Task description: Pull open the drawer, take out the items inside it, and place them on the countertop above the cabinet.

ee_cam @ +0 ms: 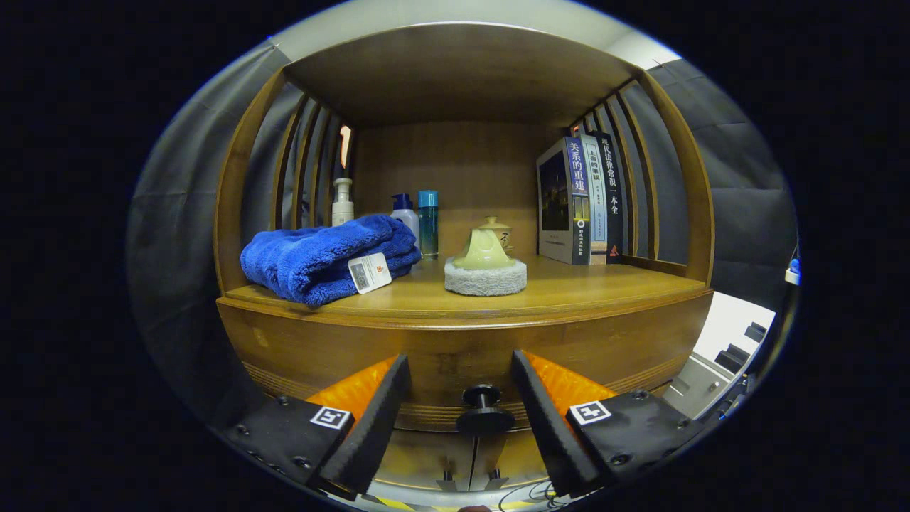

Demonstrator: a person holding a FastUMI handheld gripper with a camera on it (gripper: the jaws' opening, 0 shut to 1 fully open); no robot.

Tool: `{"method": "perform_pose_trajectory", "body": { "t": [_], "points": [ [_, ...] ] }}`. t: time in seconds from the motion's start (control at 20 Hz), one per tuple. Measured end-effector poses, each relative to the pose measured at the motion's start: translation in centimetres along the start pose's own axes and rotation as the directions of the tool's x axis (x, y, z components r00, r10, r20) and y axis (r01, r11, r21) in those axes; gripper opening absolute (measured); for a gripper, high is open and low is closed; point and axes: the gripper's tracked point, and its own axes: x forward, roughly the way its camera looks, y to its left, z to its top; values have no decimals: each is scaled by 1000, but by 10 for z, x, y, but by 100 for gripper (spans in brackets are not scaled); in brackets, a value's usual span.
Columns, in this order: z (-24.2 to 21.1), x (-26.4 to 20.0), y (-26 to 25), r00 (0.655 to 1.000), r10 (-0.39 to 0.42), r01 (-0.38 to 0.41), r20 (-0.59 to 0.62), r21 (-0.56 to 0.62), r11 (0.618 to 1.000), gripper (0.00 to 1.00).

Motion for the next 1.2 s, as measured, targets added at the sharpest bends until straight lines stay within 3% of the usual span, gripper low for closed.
{"method": "perform_pose_trajectory", "body": {
  "t": [0.2,0.4,0.75,0.9,1.2],
  "points": [
    [3,-9,1,1000,13,-12,-17,21,1000,97],
    [46,-46,-2,996,49,-53,70,62,997,96],
    [143,-119,-25,980,63,-71,188,34,997,96],
    [164,-146,-28,976,106,-104,189,-22,994,96],
    [195,-187,-32,968,173,-177,182,7,984,96]
  ]
}}
